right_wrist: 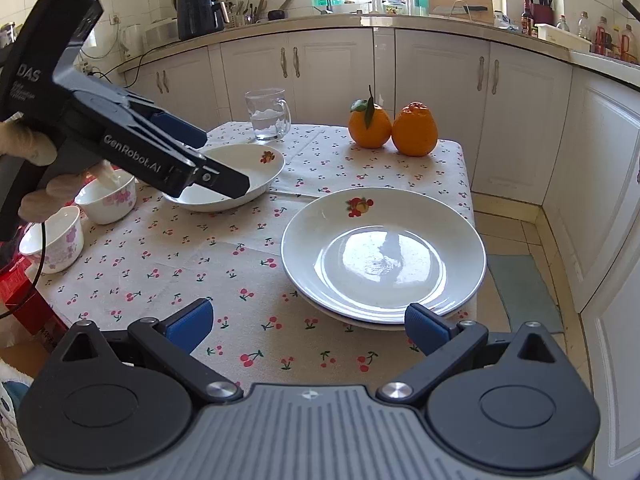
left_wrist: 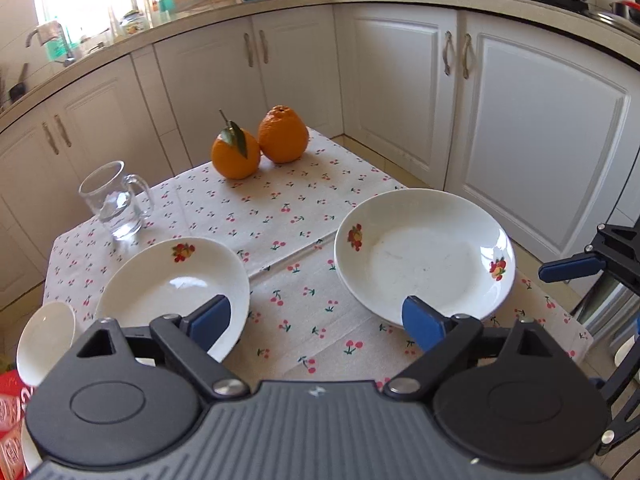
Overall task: Organize plates and bowls
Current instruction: 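Move the left tool toward the plate by the jug while the right tool approaches it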
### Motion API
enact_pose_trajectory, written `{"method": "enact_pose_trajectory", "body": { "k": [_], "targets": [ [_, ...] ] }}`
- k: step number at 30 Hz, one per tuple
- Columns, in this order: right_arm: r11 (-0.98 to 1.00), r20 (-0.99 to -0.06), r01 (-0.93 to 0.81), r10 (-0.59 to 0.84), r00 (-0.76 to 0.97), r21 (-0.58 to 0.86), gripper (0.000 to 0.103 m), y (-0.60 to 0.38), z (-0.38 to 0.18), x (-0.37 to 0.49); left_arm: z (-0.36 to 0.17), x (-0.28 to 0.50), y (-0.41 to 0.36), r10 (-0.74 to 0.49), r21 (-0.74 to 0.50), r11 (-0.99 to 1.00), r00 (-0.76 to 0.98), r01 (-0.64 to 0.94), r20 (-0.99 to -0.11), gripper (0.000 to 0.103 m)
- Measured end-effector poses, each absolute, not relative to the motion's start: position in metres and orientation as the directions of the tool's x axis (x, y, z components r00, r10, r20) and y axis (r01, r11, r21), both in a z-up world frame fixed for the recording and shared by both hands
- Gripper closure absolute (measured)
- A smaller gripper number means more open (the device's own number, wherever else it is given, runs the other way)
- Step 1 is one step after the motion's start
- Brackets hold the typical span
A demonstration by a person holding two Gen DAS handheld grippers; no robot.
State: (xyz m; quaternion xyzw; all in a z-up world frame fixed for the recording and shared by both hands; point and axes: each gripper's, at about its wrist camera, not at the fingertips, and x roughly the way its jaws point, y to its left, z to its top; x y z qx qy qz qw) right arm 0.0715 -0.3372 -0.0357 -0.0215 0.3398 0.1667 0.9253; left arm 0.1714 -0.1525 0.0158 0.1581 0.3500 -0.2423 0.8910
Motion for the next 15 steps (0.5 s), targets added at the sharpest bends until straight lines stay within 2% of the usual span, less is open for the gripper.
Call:
{"method": "enact_pose_trajectory", "body": {
  "k": [3,8,15],
  "targets": [
    [0.939,-0.648,-0.338,0.296,0.702,0.063,0.000,-0.331,-0.035,0.071,0.006,0.160,-0.137,-0.290,0.085,0.881,0.672,0.466,-0.681,0.006],
    [0.930,-0.665,-0.364,0.307,0.681,0.056,0.000,-0.324,-0.033,0.075,-0.020,0.153,-0.112,-0.163,0.100,0.949,0.734,0.300,-0.659,0.006],
    [0.919,-0.669,-0.394,0.306,0.677,0.022,0.000,-0.308,-0.022,0.101,-0.055,0.169,-0.089,-0.057,0.098,0.980,0.724,0.171,-0.688,0.006]
  ]
}}
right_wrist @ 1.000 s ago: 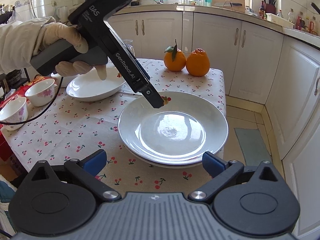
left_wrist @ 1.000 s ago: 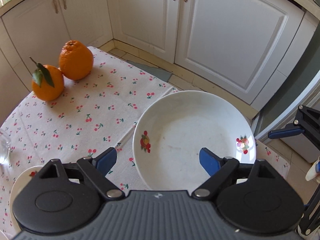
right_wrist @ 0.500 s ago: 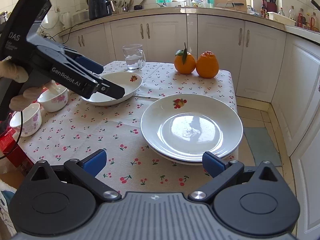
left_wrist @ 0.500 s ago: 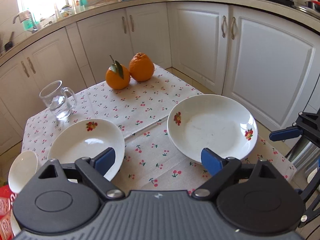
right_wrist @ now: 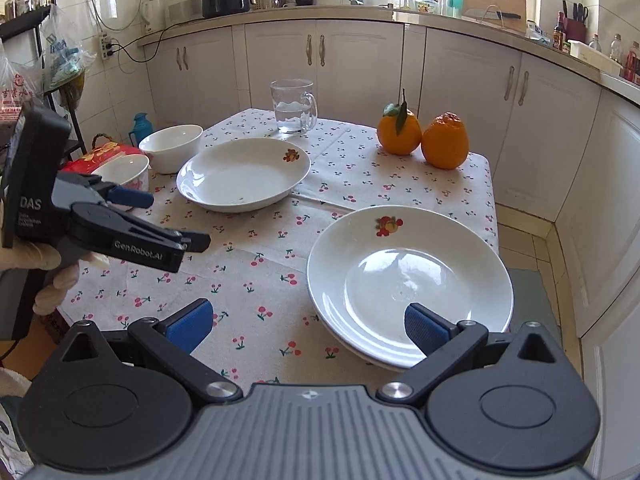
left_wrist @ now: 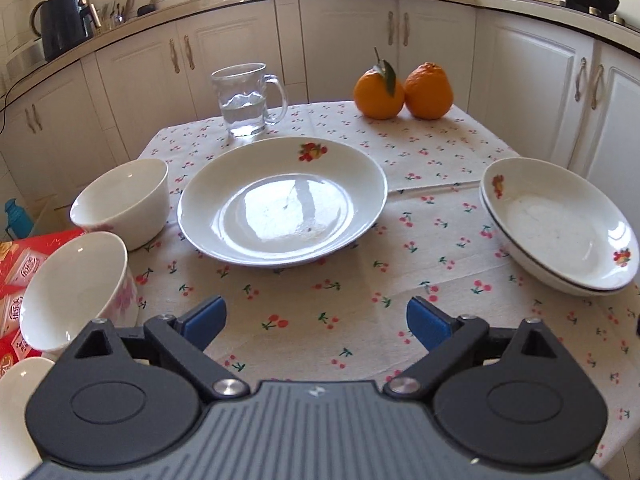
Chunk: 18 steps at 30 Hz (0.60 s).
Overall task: Organize plates and bowls
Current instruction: 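Move the left tool toward the plate by the jug while the right tool approaches it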
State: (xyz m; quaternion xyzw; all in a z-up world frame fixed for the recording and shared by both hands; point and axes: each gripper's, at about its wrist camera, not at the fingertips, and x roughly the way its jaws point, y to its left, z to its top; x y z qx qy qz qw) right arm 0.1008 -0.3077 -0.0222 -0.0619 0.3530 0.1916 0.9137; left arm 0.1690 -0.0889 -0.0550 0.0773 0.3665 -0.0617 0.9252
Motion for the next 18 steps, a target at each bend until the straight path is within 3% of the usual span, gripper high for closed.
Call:
{"method": "enact_pose_trajectory", "body": {
  "k": [18],
  "targets": [
    [0.789,-0.723,-0.614,0.415,0.552,-0.015,0.000,-0.227,0.007,0.234,-0.082,0.211,-0.072,-0.054,0.026,0.995,0.714,0.100,-0.698,0.005]
  ]
}}
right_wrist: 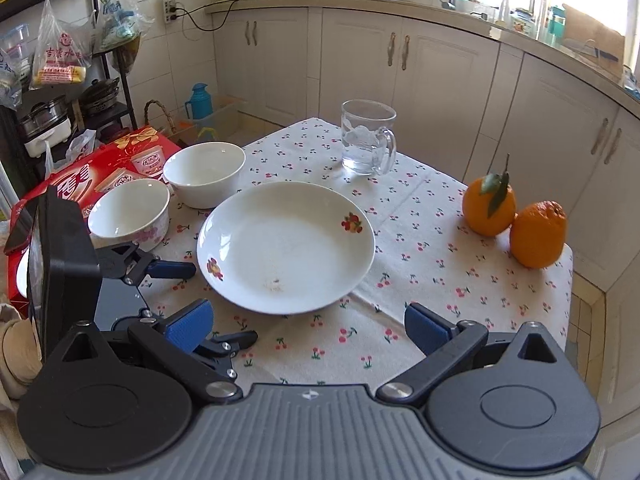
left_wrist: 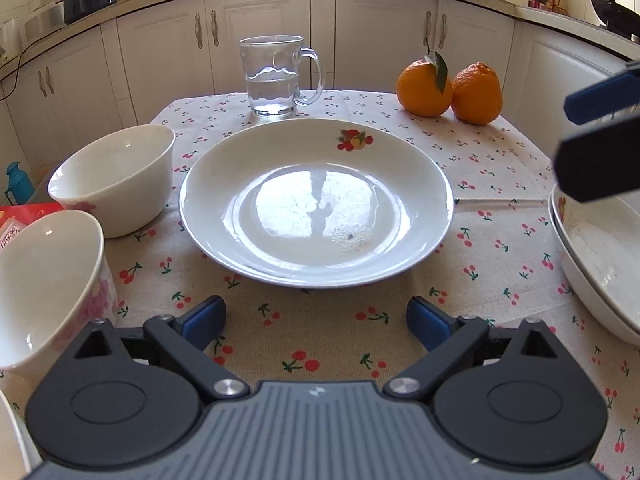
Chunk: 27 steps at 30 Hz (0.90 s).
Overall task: Organize plates and bowls
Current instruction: 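Move the left tool toward the plate by the jug while the right tool approaches it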
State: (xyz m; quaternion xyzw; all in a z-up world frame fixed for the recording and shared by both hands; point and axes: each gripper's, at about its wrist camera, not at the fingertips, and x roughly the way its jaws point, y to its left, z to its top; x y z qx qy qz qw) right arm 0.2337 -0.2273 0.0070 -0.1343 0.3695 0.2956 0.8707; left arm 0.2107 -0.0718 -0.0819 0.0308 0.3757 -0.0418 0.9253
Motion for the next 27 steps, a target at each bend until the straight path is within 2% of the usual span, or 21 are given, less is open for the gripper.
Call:
{"method": "enact_pose_trajectory", "body": {
  "k": [4,17,22,27],
  "targets": [
    [0.752,-0.746,-0.658,0.419,0.518,-0.036,0.000,-0.209,0.003,0.265,-0.084,0.213,-0.072,-0.052,0.027,0.995,0.718,0.098,-0.694,0.000],
    [0.613,-0.784,-0.789,0.470,0.406,-0.041,0.000,-0.175,-0.021,0.333,-0.084,0.213,-0.072,-0.041,0.026,0.996,0.731,0.081,-0.681,0.000],
    [0.568,-0.806,-0.822,0.464,0.366,-0.046,0.000,-0.167,-0.034,0.358,-0.082,0.214,-0.076,-0.031,0.060,0.994,0.747,0.094,-0.664,0.005],
    [0.547,-0.825,-0.837,0.472,0.310,-0.001,0.000,-0.160,-0.044,0.390,-0.081,0.215,-0.075,-0.049,0.040,0.994,0.747,0.100,-0.663,0.012]
  ]
}}
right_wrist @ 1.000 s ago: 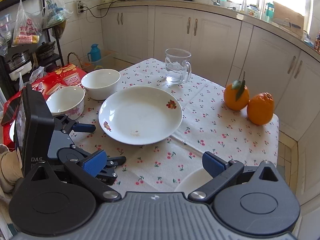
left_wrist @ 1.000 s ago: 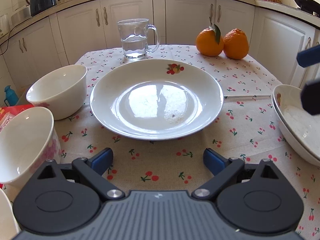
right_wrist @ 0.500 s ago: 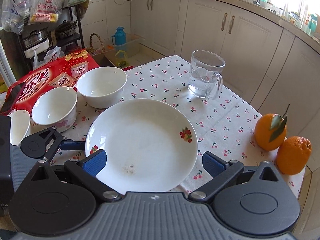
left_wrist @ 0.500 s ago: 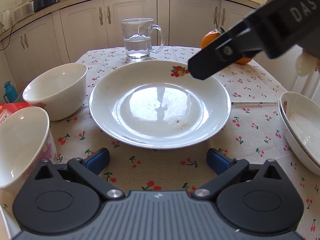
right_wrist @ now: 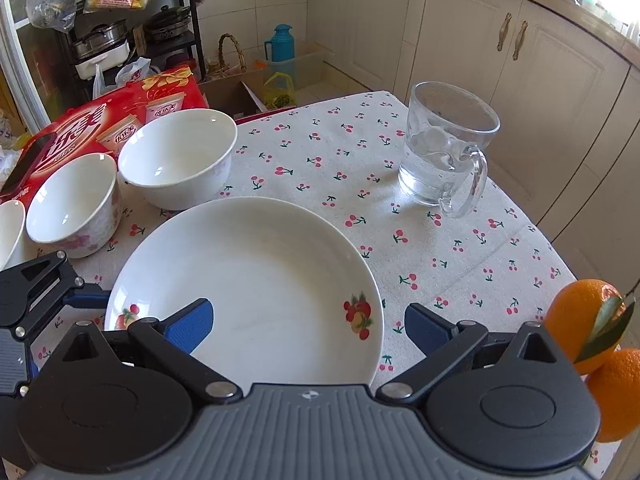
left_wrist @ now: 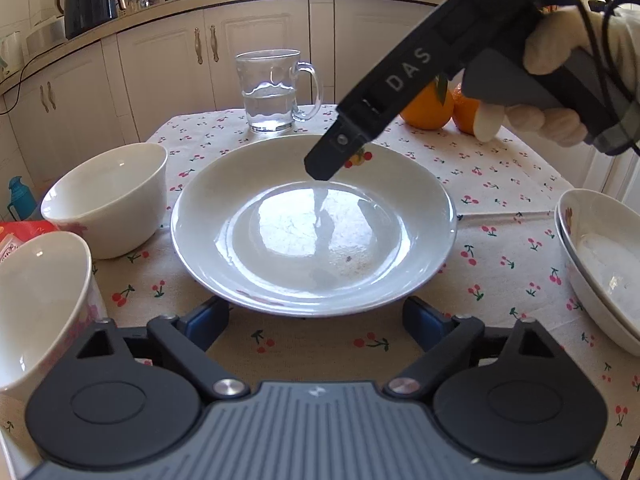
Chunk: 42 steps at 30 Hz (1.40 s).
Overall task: Organize plates and bowls
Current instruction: 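Move the left tool toward the plate by the jug while the right tool approaches it, then grip the rim of the white plate by the jug with the right tool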
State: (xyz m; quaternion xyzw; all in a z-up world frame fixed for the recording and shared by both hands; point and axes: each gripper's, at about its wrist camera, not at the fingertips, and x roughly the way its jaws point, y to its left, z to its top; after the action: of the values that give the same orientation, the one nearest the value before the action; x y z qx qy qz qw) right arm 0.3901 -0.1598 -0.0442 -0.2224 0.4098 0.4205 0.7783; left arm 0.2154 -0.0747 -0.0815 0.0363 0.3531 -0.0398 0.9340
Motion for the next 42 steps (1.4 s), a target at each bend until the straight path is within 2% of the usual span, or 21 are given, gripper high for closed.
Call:
{"method": "enact_pose_trajectory", "body": {
  "k": [4,8,16,42],
  "targets": [
    [0.537,-0.827,-0.841,0.499,0.257,0.063,0.002,-0.155,-0.052,0.414,-0.082,0.215,-0.075,-0.048,0.046,0.994,0.753,0.104,-0.657,0.015],
    [0.518,-0.830,-0.846,0.523,0.193,0.130,0.015,-0.149,-0.059,0.433,-0.081,0.217,-0.075,-0.044,0.048,0.994,0.753,0.100,-0.657,0.016],
    [0.470,-0.844,-0.858,0.529,0.089,0.204,0.028,-0.139,-0.070,0.450,-0.082,0.218,-0.073,-0.051,0.043,0.994,0.755,0.105,-0.653,0.017],
    [0.502,-0.817,-0.813,0.574,0.057,0.296,0.028,-0.171,-0.061,0.418,-0.067,0.190,-0.073,-0.108,0.081,0.971,0.717,0.224,-0.689,0.019]
  ]
}}
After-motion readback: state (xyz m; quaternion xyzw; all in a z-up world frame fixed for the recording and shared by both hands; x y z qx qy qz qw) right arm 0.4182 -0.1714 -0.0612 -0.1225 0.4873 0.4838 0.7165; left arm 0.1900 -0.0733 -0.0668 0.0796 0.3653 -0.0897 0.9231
